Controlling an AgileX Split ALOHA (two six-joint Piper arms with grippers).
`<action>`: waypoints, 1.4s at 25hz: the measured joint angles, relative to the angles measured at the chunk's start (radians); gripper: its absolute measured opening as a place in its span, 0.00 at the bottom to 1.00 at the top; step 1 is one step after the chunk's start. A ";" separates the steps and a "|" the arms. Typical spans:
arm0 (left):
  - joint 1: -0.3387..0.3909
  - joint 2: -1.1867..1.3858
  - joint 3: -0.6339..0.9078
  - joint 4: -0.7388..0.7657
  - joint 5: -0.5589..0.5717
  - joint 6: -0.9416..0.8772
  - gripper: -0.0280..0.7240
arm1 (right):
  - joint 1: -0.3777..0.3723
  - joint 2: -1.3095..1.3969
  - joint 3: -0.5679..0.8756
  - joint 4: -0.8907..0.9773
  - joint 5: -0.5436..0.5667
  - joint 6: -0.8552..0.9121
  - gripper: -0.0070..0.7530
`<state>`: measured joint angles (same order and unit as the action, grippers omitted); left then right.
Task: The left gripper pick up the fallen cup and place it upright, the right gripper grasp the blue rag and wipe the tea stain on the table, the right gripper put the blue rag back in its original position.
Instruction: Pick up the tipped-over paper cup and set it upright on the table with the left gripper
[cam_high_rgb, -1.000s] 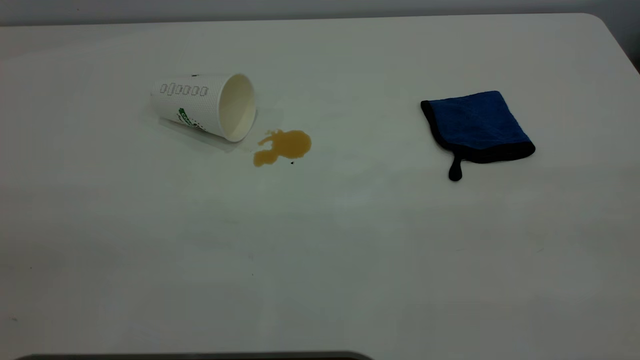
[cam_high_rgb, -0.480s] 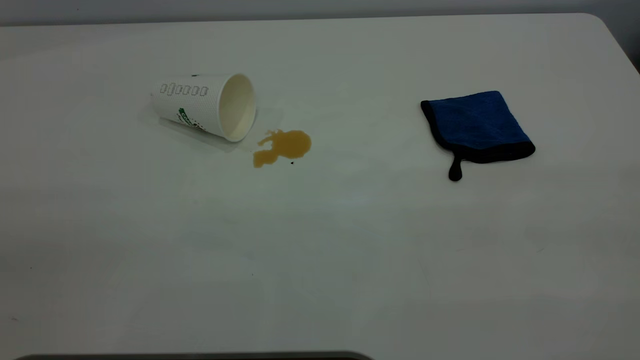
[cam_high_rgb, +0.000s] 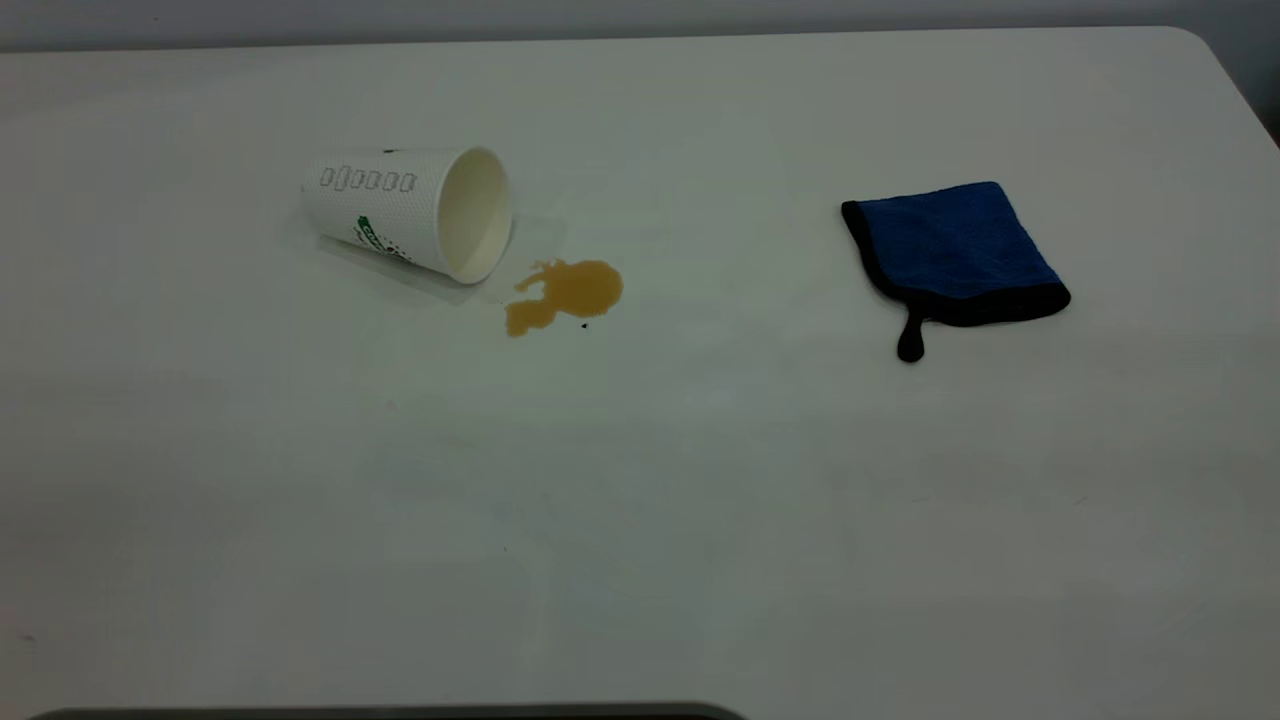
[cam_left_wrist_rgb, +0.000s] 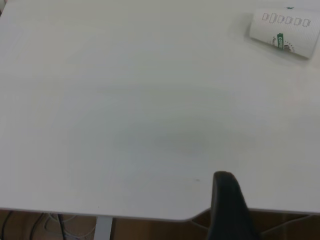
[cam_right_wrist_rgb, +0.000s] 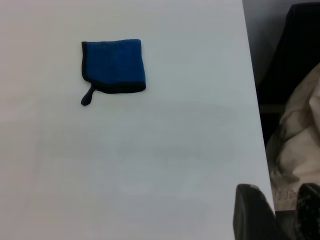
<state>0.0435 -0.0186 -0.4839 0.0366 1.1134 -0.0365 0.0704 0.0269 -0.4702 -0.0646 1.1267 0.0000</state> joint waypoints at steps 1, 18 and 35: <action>0.000 0.000 0.000 0.001 0.000 0.000 0.68 | 0.000 0.000 0.000 0.000 0.000 0.006 0.32; 0.000 0.707 -0.256 -0.135 -0.379 0.228 0.68 | 0.000 0.000 0.000 0.000 0.000 0.000 0.32; -0.423 1.672 -0.555 -0.232 -0.777 0.344 0.68 | 0.000 0.000 0.000 0.000 0.000 0.006 0.32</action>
<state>-0.3798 1.6531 -1.0392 -0.1951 0.3359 0.3070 0.0704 0.0269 -0.4702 -0.0646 1.1267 0.0058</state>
